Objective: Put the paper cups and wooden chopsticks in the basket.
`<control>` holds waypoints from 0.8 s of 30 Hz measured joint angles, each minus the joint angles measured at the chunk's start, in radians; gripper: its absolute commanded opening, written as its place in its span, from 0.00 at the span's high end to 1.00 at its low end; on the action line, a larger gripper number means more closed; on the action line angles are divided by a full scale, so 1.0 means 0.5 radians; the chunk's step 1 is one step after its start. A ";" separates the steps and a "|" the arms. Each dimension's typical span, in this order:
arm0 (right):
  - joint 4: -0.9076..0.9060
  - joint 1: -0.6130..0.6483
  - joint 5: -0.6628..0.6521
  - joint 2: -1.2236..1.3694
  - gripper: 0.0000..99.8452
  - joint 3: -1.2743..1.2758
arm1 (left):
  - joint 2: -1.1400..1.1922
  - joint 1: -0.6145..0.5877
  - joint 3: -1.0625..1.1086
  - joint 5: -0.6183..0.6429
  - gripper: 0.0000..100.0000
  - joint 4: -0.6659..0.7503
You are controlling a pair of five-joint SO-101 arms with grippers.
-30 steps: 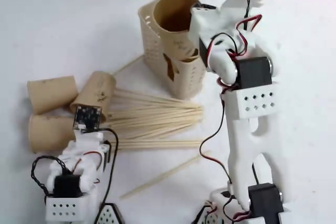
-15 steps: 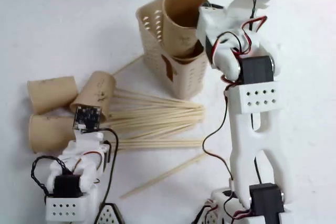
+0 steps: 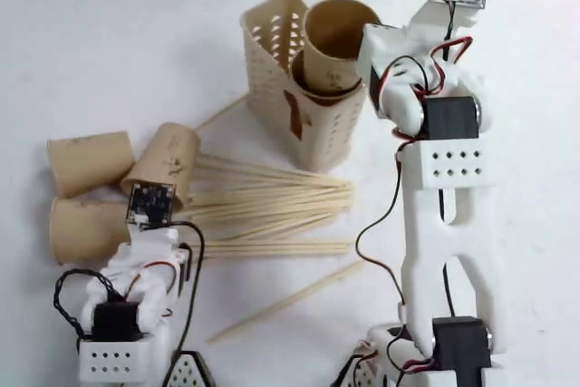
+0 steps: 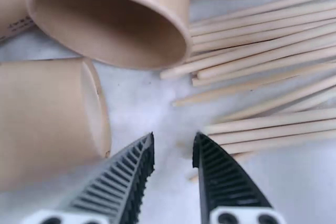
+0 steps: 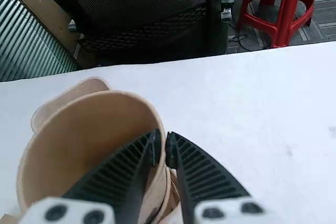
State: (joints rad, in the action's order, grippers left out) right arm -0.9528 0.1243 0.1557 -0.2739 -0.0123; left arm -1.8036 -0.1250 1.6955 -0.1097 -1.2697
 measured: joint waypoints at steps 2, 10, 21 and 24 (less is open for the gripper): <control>0.000 0.000 0.000 0.000 0.98 0.000 | 0.000 0.000 0.000 0.000 0.86 0.000; 0.000 0.003 0.000 0.000 0.98 0.068 | 0.000 0.000 0.000 0.000 0.86 0.000; 0.000 0.034 0.000 0.000 0.74 0.074 | 0.000 0.000 0.000 0.000 0.86 0.000; 0.000 0.031 0.000 -0.061 0.68 0.074 | 0.000 0.000 0.000 0.000 0.86 0.000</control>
State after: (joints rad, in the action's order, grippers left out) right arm -0.9528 0.1396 0.1557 -0.3046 0.0245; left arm -1.8036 -0.1250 1.6955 -0.1097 -1.2697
